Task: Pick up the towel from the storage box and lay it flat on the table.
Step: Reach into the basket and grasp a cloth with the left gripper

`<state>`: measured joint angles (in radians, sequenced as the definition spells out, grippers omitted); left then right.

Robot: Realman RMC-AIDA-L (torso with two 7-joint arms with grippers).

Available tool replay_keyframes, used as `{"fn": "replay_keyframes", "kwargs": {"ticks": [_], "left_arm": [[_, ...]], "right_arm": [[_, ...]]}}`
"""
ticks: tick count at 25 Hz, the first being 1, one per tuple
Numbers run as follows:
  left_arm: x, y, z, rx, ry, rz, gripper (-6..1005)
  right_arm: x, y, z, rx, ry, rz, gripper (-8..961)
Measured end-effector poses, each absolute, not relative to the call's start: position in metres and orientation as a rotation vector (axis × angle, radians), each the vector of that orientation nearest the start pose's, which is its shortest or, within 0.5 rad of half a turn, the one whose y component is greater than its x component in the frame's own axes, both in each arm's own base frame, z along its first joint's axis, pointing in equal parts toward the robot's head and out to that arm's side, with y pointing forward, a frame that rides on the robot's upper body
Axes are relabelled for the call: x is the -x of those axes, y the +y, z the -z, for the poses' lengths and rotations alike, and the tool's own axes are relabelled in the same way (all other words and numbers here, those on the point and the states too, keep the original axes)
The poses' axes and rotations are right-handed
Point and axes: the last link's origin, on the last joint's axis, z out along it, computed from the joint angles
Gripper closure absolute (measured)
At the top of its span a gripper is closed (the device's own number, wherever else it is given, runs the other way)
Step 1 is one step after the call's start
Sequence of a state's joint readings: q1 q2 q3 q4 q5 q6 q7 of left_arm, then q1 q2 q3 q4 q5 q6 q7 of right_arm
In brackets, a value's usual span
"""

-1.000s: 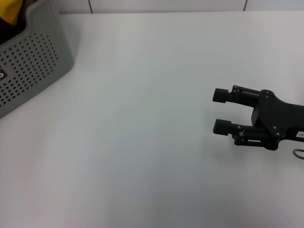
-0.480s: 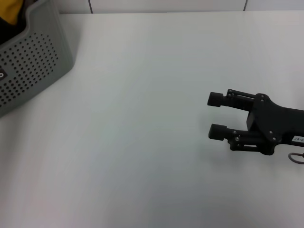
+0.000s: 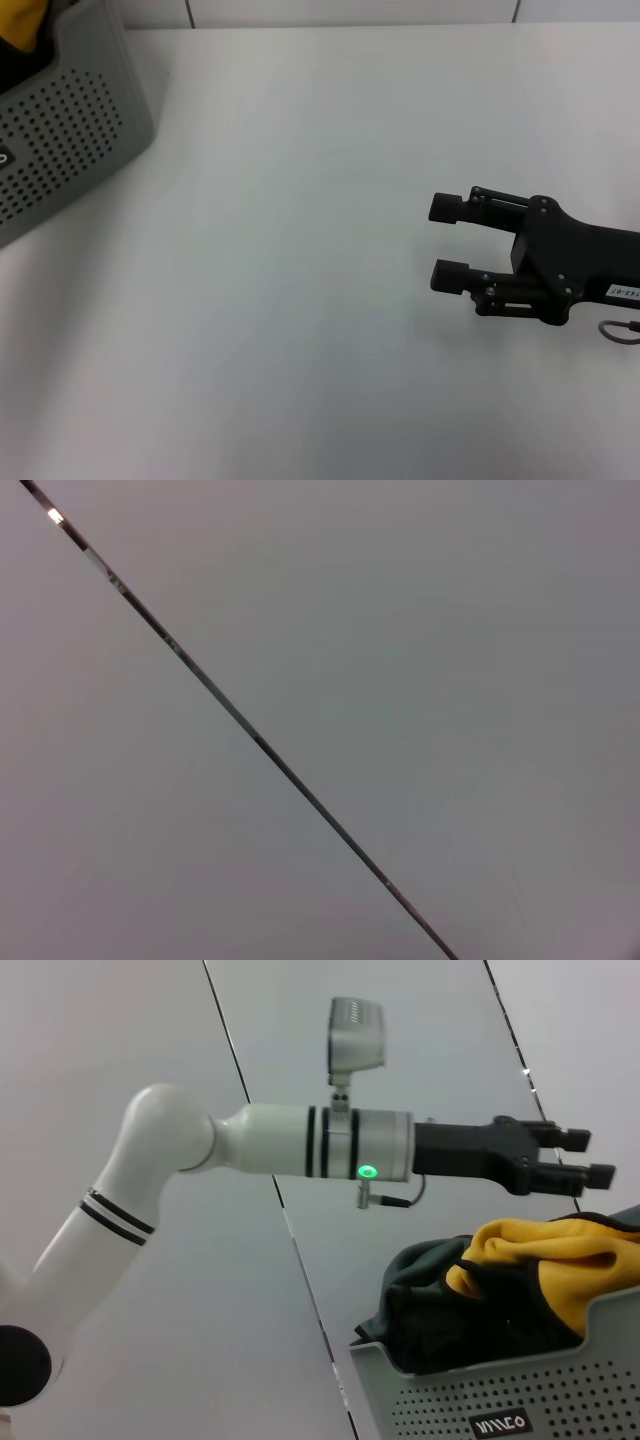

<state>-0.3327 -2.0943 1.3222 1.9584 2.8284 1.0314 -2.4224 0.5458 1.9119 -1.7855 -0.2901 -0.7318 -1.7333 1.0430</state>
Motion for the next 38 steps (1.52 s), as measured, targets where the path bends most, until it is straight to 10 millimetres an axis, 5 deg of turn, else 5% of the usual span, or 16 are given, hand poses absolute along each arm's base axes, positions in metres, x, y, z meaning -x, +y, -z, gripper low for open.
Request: {"fn": "replay_keyframes", "kwargs": {"ticks": [16,28,38], "left_arm": [[0.149,0.391,-0.137,1.908,-0.251,-0.117,338],[0.118,0.368,-0.142,1.892,-0.083,-0.096,355],[0.175,0.355,-0.148,1.869,-0.212,-0.219,359]], "right_arm": [[-0.225,0.285,0.017,2.786,0.419,-1.368,183],[-0.223,0.284,0.020,2.782,0.427,-1.381,183],[-0.227,0.284,0.022,2.772,0.456,-1.358,182]]}}
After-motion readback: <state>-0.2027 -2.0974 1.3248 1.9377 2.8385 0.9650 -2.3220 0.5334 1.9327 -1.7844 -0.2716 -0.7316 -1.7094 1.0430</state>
